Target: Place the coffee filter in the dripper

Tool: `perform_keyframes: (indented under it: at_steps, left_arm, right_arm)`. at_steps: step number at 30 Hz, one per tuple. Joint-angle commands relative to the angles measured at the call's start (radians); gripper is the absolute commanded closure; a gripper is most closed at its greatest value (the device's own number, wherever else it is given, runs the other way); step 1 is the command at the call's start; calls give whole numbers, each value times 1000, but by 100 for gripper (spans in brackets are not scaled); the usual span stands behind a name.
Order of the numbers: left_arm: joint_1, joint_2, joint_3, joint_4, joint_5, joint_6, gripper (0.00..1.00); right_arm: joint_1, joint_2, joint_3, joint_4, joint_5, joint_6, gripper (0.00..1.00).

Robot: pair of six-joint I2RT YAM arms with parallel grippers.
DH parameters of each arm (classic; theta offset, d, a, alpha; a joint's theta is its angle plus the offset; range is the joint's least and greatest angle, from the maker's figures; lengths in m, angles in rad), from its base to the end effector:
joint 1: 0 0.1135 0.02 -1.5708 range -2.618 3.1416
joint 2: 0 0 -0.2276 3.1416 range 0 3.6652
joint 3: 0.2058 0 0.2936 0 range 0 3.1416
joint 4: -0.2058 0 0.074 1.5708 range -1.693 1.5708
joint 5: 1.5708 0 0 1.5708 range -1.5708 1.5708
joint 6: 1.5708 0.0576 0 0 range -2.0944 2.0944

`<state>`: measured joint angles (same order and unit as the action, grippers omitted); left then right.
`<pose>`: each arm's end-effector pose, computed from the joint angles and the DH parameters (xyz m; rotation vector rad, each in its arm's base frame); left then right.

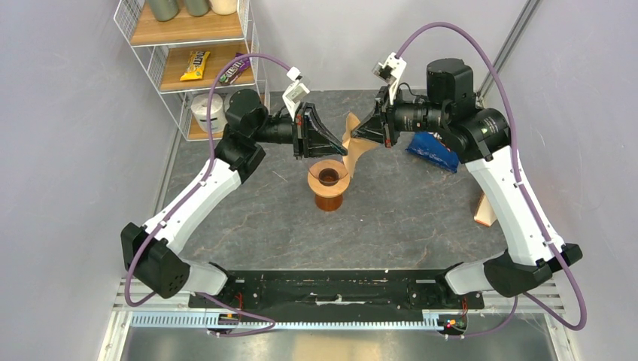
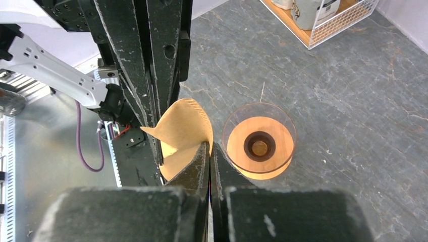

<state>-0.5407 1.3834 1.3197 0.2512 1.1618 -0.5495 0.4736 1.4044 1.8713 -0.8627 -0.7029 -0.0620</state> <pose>0.2844 -0.2324 0.3968 1.0789 1.3733 -1.6251 0.2685 0.1794 0.4754 -0.9659 1.7378 0.9561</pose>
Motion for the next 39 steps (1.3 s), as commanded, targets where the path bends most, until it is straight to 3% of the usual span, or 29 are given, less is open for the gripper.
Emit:
perform_keyframes:
  at_steps: [1, 9, 11, 14, 19, 25, 39]
  left_arm:
    - [-12, -37, 18, -74, 33, 62, 98]
    - [31, -44, 29, -110, 32, 73, 95]
    - [44, -61, 41, -113, 53, 75, 66]
    - [89, -112, 36, -170, 55, 106, 50]
    - [139, -151, 87, -349, 47, 240, 50]
    - [126, -130, 106, -359, 50, 243, 48]
    - [61, -114, 121, -414, 79, 357, 67]
  right_arm:
    - [-11, -2, 21, 102, -8, 44, 100]
    - [-29, -30, 5, 46, -33, -36, 100]
    - [-29, -42, -6, 9, -53, -100, 100]
    - [-29, -64, -17, -56, -63, -201, 100]
    - [-28, -60, -5, -147, -109, -255, 100]
    - [-11, -61, -19, -151, -155, -278, 100]
    - [74, -59, -17, -177, -138, -293, 100]
